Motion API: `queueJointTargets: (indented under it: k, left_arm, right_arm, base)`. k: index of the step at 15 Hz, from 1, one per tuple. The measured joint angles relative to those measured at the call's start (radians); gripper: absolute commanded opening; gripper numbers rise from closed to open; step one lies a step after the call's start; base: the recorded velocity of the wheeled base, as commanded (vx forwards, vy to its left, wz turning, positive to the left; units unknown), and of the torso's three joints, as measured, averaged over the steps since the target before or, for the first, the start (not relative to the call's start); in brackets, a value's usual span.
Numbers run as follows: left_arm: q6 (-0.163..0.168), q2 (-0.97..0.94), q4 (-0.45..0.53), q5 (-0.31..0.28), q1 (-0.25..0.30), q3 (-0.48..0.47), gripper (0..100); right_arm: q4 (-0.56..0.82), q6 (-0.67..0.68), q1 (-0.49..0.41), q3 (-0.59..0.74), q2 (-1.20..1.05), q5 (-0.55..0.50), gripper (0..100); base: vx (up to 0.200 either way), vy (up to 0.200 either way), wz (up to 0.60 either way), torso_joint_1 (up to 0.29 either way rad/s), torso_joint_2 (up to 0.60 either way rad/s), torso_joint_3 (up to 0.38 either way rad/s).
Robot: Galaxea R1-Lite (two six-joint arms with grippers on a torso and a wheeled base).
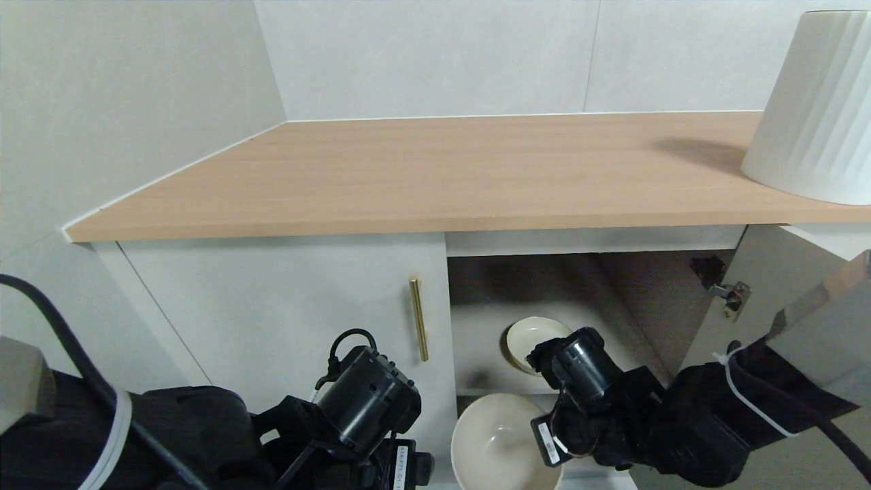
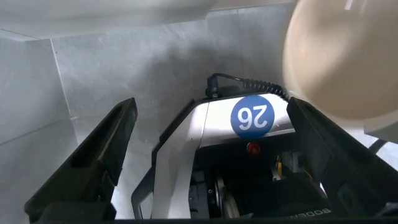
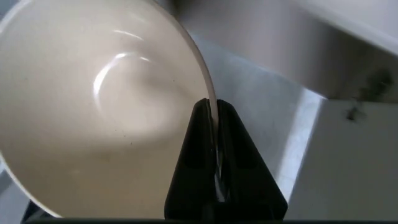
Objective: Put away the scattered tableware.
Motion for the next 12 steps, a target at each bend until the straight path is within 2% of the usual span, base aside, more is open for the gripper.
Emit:
queueJointTargets:
  k: [5, 10, 12]
  left_arm:
    - [0.0, -0.003, 0.006, 0.002, 0.0, -0.002, 100]
    - [0.0, -0.005, 0.006, 0.001, 0.0, 0.0, 100]
    - [0.0, -0.005, 0.006, 0.001, 0.0, 0.0, 100]
  right_arm:
    - [0.007, 0.203, -0.115, -0.123, 0.04, -0.035, 0]
    - [0.007, 0.365, -0.166, -0.221, 0.063, -0.041, 0]
    - [0.006, 0.389, -0.181, -0.249, 0.081, -0.057, 0]
  base:
    - [0.0, 0.0, 0.0, 0.0, 0.0, 0.0]
    - [0.0, 0.0, 0.0, 0.0, 0.0, 0.0]
    - [0.0, 0.0, 0.0, 0.0, 0.0, 0.0]
